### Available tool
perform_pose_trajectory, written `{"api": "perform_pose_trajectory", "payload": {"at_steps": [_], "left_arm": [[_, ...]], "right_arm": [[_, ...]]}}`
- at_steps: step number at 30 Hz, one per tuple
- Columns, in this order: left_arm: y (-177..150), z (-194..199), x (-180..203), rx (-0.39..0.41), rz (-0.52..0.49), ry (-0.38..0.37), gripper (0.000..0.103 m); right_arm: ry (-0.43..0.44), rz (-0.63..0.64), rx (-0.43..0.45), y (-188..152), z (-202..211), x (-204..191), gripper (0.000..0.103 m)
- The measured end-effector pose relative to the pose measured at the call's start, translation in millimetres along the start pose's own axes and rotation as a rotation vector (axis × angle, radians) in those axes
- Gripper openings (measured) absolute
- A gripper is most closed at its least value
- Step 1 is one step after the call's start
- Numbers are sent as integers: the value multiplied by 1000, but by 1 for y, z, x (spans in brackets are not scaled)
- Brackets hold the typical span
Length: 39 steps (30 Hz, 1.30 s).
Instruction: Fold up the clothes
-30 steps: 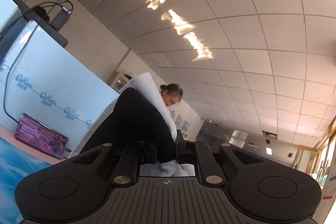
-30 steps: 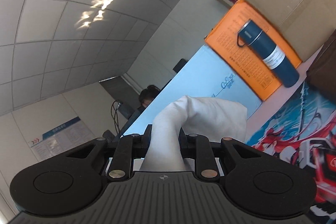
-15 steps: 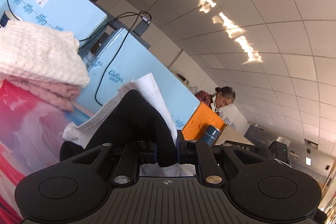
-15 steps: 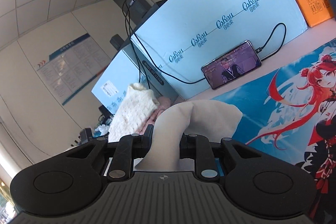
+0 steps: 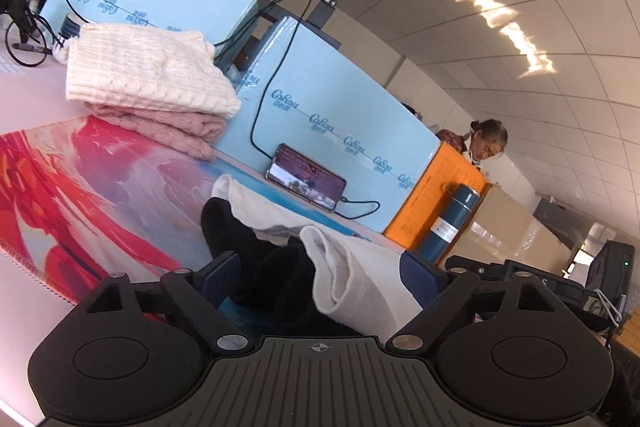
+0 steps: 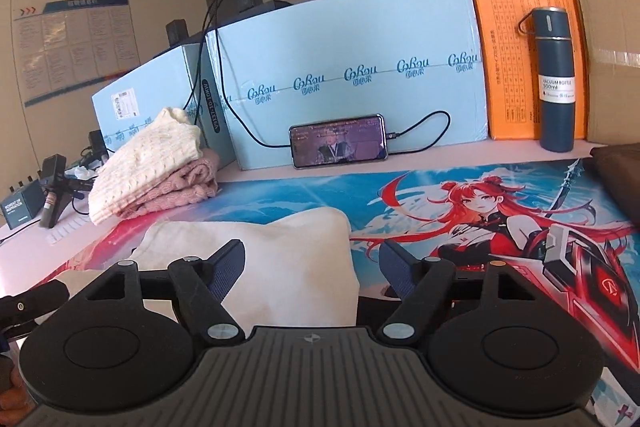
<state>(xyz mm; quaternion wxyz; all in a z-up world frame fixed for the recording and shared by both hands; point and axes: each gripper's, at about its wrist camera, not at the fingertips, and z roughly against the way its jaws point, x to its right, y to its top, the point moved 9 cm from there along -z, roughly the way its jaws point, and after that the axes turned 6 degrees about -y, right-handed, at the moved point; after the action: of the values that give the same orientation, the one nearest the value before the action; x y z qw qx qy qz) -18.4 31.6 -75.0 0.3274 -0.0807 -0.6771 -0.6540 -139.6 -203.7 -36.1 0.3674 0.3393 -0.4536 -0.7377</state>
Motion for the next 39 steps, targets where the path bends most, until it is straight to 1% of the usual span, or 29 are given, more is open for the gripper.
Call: {"api": "perform_pose_trajectory", "payload": {"at_steps": [2,3,4,7,8,10,12,15,17,20,21,23,24,25,26,27,29,30,31,32,33,34,35,36,37,39], "left_arm": [[8,10,-12,42,21,47,89],[12,14,-17,57,31,67,89],[16,16,-21,70,37,81,89],[31,20,-31,103,63,107,89],[36,20,-35,113,86,114,89],[41,18,-41,128,141,105,89],[44,14,-44,131,169,98,89],[50,3,-47,119,156,113,89],[59,-6,-49,111,152,113,89],[77,-31,-51,64,186,50,89],[83,-43,-54,37,213,27,89],[89,-73,-60,-42,265,-11,89],[89,-87,-63,-81,272,-26,89],[88,-102,-66,-125,279,-32,89],[84,-117,-72,-176,293,-7,89],[78,-132,-79,-232,306,38,89],[67,-152,-87,-313,303,117,89],[61,-159,-90,-341,290,157,89],[56,-166,-88,-359,271,162,89],[51,-171,-83,-373,249,145,89],[47,-176,-80,-385,221,143,88],[43,-180,-77,-397,188,158,80],[40,-184,-74,-411,145,171,44],[37,-188,-69,-426,101,168,24],[37,-191,-63,-435,73,148,13],[40,-194,-49,-428,18,132,12]], "right_arm": [[85,33,9,-1,5,-13,75],[144,54,3,-3,7,-24,76],[194,76,-7,-7,7,-35,78],[309,160,-50,-25,4,-72,81],[339,185,-60,-29,3,-83,85],[411,220,-74,-36,6,-106,88],[489,233,-88,-39,8,-125,90],[504,296,-104,-43,5,-146,91],[453,329,-112,-46,-2,-152,91],[425,297,-142,-48,-11,-145,88],[415,271,-149,-48,-14,-140,85],[415,213,-158,-46,-16,-133,71],[419,178,-163,-45,-16,-128,68],[425,141,-164,-43,-15,-125,60],[426,121,-164,-43,-15,-123,49],[420,111,-162,-43,-14,-121,44],[411,98,-154,-43,-12,-118,27],[409,89,-152,-42,-11,-117,24],[412,63,-151,-41,-10,-114,18],[423,35,-149,-39,-9,-111,13],[435,4,-148,-37,-8,-107,12],[448,-21,-143,-34,-7,-104,10],[453,-39,-134,-32,-5,-101,9],[458,-57,-125,-29,-3,-98,8],[463,-76,-111,-27,0,-95,8],[479,-109,-85,-22,6,-88,7]]}}
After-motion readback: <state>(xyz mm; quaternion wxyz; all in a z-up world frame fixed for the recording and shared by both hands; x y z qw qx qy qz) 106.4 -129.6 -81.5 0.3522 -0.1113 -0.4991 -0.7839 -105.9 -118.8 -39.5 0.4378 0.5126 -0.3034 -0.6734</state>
